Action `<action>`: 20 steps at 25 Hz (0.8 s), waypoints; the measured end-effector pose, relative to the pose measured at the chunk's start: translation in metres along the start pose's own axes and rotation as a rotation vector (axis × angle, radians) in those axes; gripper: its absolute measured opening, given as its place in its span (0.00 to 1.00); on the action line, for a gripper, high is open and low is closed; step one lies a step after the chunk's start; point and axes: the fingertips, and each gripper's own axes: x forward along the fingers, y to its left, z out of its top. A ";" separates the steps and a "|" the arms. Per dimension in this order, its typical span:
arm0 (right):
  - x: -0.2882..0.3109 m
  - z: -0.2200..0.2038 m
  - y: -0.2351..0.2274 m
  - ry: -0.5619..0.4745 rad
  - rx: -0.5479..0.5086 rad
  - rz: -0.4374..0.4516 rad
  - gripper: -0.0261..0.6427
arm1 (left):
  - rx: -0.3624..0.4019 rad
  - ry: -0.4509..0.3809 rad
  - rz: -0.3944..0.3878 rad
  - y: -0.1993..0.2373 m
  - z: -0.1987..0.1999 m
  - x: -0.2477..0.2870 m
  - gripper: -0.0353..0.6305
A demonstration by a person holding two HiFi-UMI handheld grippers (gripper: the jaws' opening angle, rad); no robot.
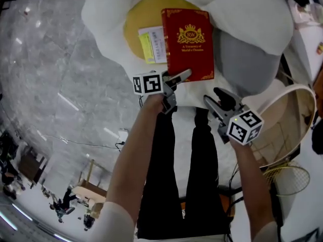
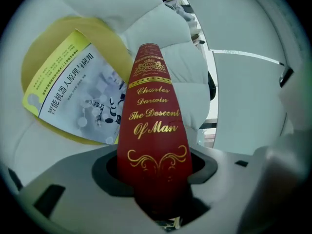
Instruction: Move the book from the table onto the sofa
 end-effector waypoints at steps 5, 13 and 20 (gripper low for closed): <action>0.018 -0.020 0.002 -0.017 0.055 -0.001 0.39 | 0.042 -0.008 0.098 0.037 0.021 0.012 0.44; 0.001 -0.030 -0.002 -0.012 0.063 -0.002 0.39 | 0.034 -0.084 0.426 0.080 0.028 0.004 0.70; -0.024 -0.009 -0.005 -0.021 0.038 -0.016 0.39 | 0.013 -0.075 0.538 0.084 0.018 -0.015 0.79</action>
